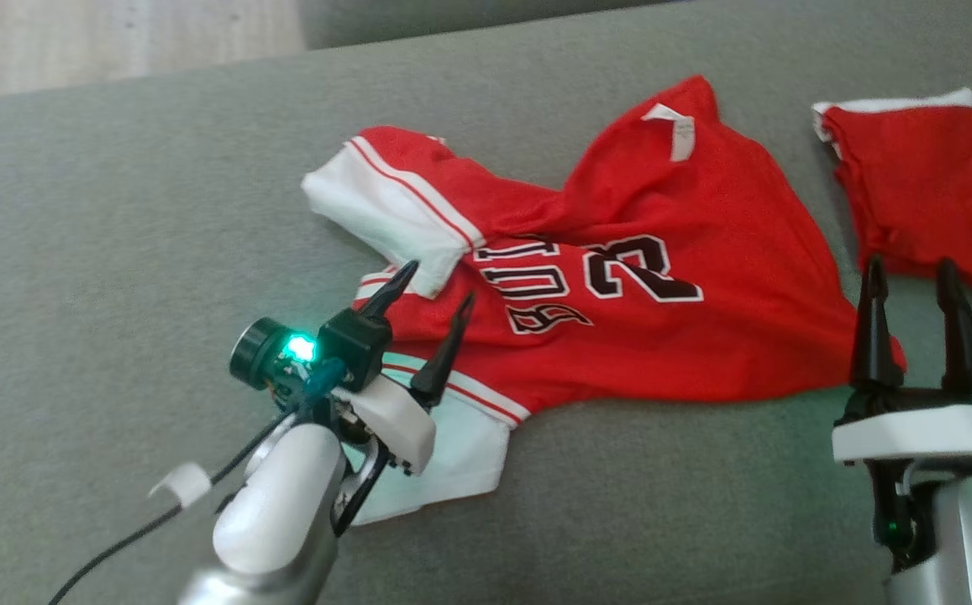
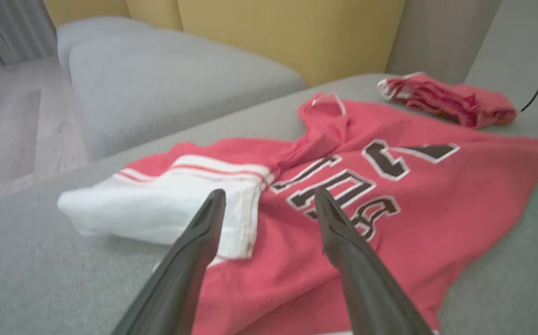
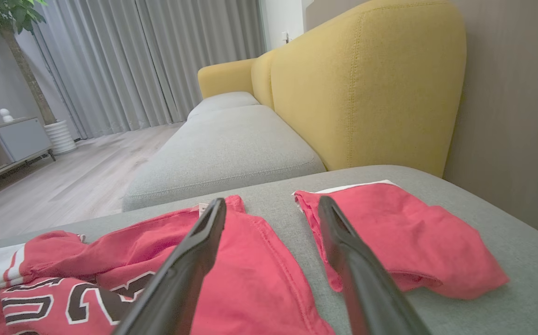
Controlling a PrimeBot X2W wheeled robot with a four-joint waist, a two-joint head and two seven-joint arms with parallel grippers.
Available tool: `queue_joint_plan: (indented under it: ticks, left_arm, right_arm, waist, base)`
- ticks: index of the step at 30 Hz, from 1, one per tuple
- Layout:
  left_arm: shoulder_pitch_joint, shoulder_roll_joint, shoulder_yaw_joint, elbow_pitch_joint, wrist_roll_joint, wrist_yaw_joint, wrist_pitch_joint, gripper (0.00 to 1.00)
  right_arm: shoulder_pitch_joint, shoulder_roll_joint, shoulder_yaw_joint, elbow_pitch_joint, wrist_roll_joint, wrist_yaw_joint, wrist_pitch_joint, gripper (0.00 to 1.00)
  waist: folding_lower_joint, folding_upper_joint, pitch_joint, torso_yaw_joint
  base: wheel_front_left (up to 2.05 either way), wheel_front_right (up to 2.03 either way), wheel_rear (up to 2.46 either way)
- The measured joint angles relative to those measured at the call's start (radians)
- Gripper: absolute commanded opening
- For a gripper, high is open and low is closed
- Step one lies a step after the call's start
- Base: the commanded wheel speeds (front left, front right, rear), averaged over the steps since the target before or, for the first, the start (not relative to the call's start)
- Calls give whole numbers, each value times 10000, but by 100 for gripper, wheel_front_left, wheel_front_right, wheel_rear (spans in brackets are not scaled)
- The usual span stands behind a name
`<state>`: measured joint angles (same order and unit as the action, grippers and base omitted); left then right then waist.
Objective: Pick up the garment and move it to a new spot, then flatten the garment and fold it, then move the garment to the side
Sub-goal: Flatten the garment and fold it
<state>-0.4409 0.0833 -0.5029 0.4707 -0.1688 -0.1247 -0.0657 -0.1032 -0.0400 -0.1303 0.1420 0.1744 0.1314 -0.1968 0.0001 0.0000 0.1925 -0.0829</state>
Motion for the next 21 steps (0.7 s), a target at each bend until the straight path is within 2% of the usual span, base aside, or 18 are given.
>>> queue_joint_plan:
  ticks: [3, 7, 18, 19, 20, 21]
  left_arm:
    - [-247, 33, -54, 752, 105, 119, 447, 100]
    - [-474, 77, -54, 1361, 384, 644, 464, 100]
    - [-1123, 81, 10, 2359, 412, 999, -25, 100]
    - [-1143, 81, 10, 2422, 412, 1026, -75, 95]
    - [-1163, 81, 10, 2472, 412, 1081, -81, 39]
    - [-1187, 81, 10, 2518, 412, 1087, -157, 0]
  right_arm:
    - [-177, -2, 54, 140, 36, 0, -75, 100]
    - [-192, -2, 61, 290, 163, 0, -159, 100]
    - [-320, -2, 86, 594, 211, 0, -324, 100]
    - [-320, -2, 86, 625, 211, 0, -324, 100]
    - [-320, -2, 86, 652, 211, 0, -326, 100]
    - [-320, -2, 86, 675, 211, 0, -330, 100]
  waist:
    - [0, 0, 177, -273]
    - [0, 0, 366, -555]
    - [0, 0, 536, -800]
    - [0, 0, 536, -799]
    - [0, 0, 533, -795]
    - [0, 0, 522, -789]
  base:
    - [0, 0, 0]
    - [0, 0, 0]
    - [0, 0, 0]
    - [0, 0, 0]
    - [0, 0, 0]
    - [0, 0, 0]
